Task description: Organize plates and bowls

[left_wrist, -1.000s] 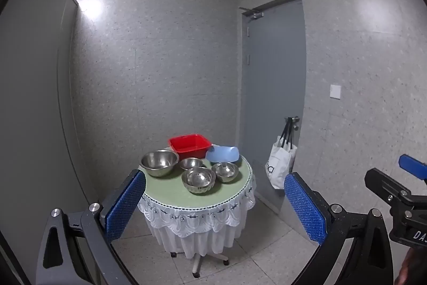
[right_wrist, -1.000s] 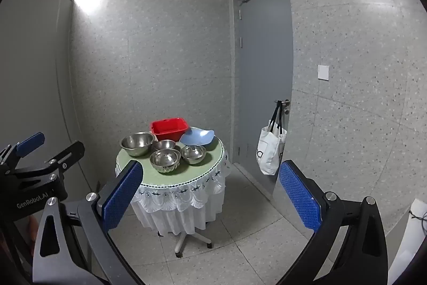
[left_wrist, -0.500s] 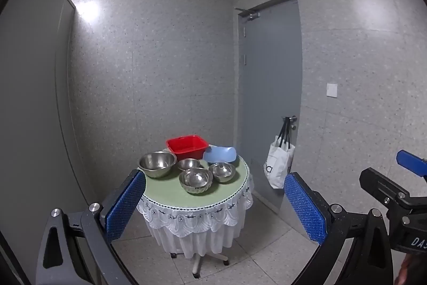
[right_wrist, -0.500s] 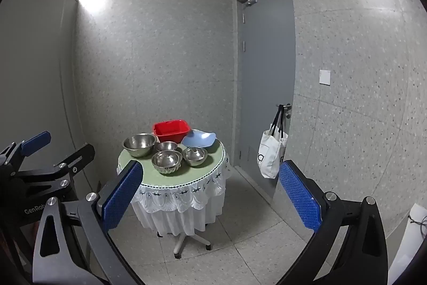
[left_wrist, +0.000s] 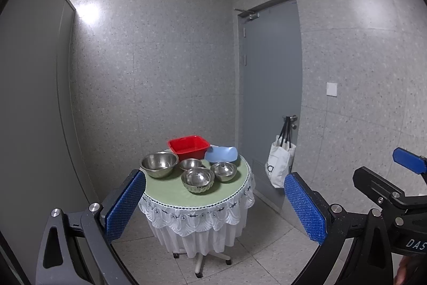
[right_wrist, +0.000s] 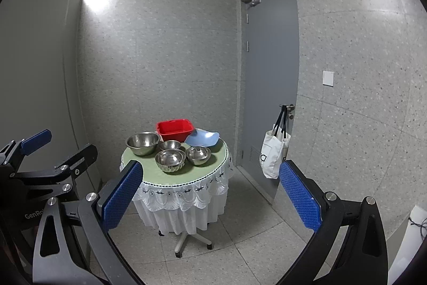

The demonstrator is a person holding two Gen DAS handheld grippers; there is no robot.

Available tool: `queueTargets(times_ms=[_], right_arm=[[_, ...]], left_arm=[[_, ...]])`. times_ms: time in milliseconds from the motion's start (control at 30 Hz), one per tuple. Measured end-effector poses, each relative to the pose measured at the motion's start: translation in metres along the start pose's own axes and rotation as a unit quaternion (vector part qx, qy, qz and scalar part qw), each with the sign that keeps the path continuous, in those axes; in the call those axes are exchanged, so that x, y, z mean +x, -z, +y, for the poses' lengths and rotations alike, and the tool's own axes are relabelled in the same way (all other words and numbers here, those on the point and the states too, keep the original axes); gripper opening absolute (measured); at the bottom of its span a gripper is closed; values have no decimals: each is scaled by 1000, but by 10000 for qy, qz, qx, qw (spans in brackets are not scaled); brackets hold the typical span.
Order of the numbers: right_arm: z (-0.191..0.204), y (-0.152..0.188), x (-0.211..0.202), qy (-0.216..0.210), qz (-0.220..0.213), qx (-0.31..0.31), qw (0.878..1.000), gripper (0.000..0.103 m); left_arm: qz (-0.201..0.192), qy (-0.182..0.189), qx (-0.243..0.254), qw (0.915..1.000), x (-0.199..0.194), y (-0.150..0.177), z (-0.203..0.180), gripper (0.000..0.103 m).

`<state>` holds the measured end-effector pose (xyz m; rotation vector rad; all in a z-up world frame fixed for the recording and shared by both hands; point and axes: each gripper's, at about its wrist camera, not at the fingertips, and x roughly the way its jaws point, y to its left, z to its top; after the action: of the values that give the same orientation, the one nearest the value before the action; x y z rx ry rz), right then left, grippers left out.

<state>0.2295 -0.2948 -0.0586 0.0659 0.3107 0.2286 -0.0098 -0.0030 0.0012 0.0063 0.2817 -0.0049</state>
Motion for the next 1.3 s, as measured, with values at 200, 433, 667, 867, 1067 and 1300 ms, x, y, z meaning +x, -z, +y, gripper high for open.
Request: queueTargets(times_ms=[200,433,667,867,1067,1300], right_arm=[[9,1,1,-4,18,-4,10000,103],[10,4,-2,-36,32,5,10000,103],[11,4,-5,-37,16,7,10000,103],[11,3,-6,-45,9,1,10000,103],[8,1,-8,-60,-6,7,10000,103],[7,1,-9,-62,-8,6,10000,103]], left_arm=[[2,-13,-5,10000,0,1,1,103],[7,3,-13,10000,0,2,2,103],[2,12,-34,10000,-1,3,5,103],[-11,-8,-45,10000,-2,3,6,103],[-33,-18,-48,10000,-5,7,6,103],[-34,1,-55,10000,-6,7,9,103]])
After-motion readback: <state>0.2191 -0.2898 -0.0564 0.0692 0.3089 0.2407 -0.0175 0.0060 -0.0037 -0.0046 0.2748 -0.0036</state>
